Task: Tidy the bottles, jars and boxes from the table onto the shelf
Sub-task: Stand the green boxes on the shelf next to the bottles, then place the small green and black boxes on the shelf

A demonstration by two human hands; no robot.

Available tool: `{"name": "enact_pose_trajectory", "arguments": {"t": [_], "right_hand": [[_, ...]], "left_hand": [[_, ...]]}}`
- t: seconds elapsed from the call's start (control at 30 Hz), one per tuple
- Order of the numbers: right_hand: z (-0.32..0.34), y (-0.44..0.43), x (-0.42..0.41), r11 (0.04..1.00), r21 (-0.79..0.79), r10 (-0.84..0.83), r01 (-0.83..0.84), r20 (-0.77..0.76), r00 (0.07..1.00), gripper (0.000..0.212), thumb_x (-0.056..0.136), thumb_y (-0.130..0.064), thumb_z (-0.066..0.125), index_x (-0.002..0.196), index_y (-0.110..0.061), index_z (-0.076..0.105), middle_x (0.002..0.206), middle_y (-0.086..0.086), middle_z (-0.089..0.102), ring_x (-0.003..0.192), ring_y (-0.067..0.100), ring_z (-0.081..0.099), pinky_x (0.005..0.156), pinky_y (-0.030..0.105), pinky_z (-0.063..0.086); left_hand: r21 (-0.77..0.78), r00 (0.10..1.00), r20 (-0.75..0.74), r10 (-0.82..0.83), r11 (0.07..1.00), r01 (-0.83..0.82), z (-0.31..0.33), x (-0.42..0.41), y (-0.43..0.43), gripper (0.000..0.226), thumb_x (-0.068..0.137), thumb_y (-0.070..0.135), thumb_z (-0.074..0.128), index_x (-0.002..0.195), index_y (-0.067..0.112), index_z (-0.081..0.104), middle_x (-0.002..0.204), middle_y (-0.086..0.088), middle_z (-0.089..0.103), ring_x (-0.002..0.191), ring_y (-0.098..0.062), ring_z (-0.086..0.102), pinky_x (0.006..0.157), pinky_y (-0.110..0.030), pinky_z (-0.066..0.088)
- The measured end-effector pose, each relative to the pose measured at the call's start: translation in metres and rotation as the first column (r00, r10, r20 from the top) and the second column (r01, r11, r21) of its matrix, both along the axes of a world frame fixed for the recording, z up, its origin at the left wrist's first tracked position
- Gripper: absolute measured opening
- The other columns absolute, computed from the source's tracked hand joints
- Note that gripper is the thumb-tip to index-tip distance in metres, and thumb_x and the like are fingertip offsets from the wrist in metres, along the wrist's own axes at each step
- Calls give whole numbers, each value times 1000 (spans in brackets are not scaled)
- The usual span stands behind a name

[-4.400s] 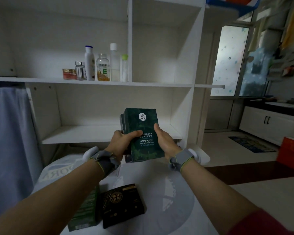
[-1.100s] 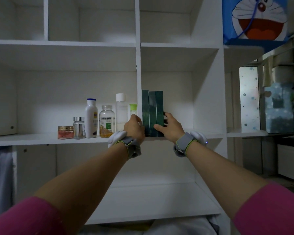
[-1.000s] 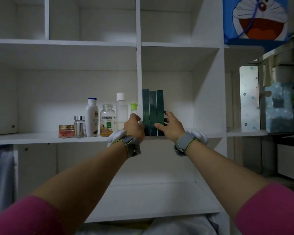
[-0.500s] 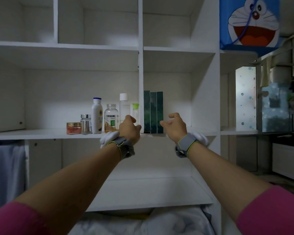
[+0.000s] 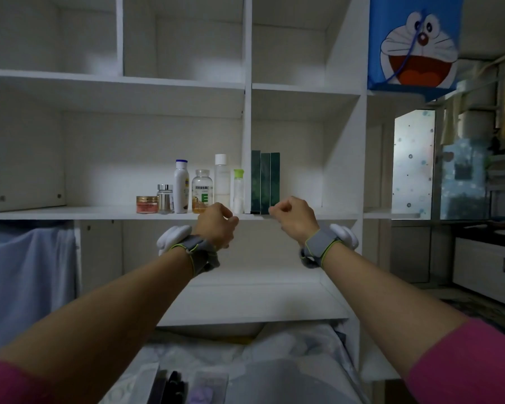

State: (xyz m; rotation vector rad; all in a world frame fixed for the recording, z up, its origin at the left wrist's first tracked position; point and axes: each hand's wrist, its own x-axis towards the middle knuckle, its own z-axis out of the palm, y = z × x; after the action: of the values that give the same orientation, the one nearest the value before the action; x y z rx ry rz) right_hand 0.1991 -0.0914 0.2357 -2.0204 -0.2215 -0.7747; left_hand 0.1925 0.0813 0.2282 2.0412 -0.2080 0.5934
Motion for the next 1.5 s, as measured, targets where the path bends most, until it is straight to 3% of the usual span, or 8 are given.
{"name": "enact_pose_trajectory", "arguments": {"t": [0.17,0.4,0.73,0.97,1.13,1.27,1.43,1.5], "right_hand": [[-13,3,-26,999,4,48,-48,-50,998,26,90,-24,62,95,1,67,82,2,61,84,19,55,90,43,52],[-36,14,-59,992,-51,108,-115,-118,987,15,89,-22,64,82,-8,62,82,0,61,84,18,57,89,42,52],[-90,20,-93,973,-125,151,-194,-290,945,26,88,-28,65,69,-15,53,75,-2,55,83,20,54,84,40,50],[-137,17,-113,945,-195,162,-264,-422,892,17,89,-27,65,90,-10,67,82,-5,61,87,16,56,81,32,48],[-174,17,-121,909,-230,180,-349,-537,824,18,90,-25,64,91,-8,68,97,4,65,89,19,57,81,36,50],[-202,18,-124,889,-248,164,-386,-614,772,20,88,-27,66,71,-18,61,76,0,60,79,19,56,68,33,47],[-232,21,-126,854,-288,106,-433,-720,686,23,90,-28,63,81,-7,62,79,14,54,72,28,52,62,34,46],[-241,23,-127,829,-358,29,-429,-739,673,35,91,-28,62,68,-3,57,68,14,54,61,26,50,56,30,42]], "left_hand": [[6,995,-62,-77,997,78,-10,-33,7,15,96,18,53,103,5,56,92,-13,64,78,-23,64,65,-34,57],[25,977,-156,-148,988,154,-28,-73,18,14,96,17,53,102,6,57,94,-13,65,82,-24,65,68,-32,56],[105,943,-303,-140,978,179,-70,-110,26,16,96,18,55,105,6,59,91,-10,66,83,-23,67,70,-33,58],[148,902,-410,-133,967,209,-115,-126,26,14,94,17,58,99,4,63,86,-12,69,72,-23,67,70,-36,59],[225,878,-464,-114,944,242,-147,-130,26,13,94,16,58,96,4,64,82,-11,69,65,-19,65,57,-27,57],[262,840,-532,-108,922,285,-172,-131,29,15,93,16,59,100,3,64,89,-13,68,65,-19,64,61,-30,58],[287,759,-647,-67,901,324,-202,-131,32,20,89,13,66,103,-1,65,88,-14,68,75,-31,70,74,-44,60],[331,747,-664,-31,884,331,-214,-133,32,20,89,17,66,102,2,67,79,-10,69,82,-35,72,71,-41,61]]}}
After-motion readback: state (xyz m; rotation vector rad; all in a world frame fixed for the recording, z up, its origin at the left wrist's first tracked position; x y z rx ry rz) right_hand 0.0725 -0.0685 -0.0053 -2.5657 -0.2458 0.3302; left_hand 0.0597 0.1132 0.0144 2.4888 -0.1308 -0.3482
